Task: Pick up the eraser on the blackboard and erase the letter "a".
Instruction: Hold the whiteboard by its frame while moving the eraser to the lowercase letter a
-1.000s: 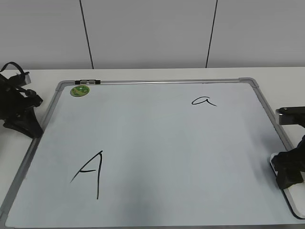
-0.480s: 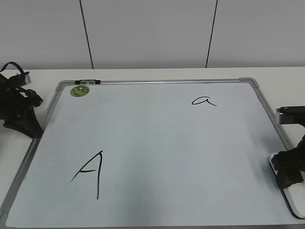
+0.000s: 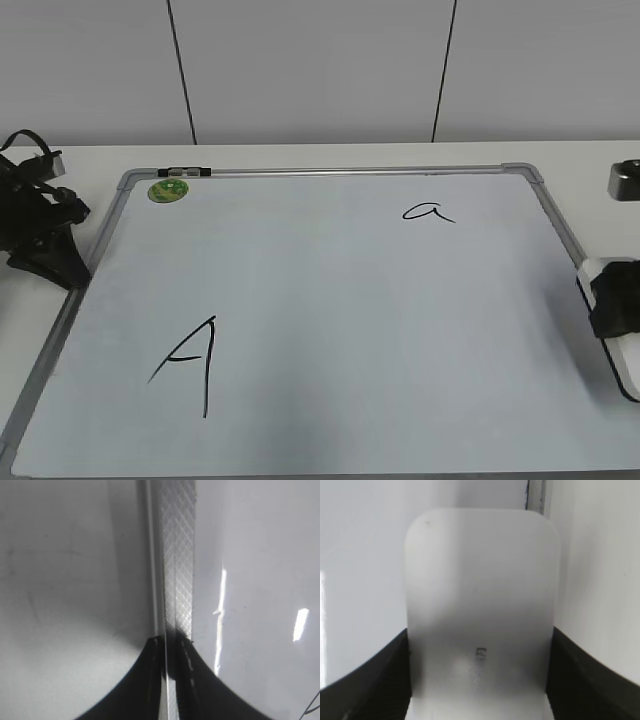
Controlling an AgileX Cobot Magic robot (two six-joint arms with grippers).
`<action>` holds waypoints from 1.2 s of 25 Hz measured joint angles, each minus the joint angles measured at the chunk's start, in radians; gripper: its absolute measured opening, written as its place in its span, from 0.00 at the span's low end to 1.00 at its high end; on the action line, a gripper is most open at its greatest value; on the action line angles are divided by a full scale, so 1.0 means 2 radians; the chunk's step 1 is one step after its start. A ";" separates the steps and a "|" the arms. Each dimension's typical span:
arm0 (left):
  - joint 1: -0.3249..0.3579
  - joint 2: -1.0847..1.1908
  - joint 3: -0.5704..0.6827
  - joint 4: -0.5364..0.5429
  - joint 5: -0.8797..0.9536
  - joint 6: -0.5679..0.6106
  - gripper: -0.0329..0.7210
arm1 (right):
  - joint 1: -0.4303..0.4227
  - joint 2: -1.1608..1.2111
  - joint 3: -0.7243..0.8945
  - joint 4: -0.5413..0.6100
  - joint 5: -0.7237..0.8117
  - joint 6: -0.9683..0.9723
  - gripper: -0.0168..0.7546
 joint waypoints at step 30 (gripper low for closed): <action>0.000 0.000 0.000 -0.001 0.001 0.000 0.09 | 0.046 0.366 -0.552 0.027 0.264 -0.044 0.71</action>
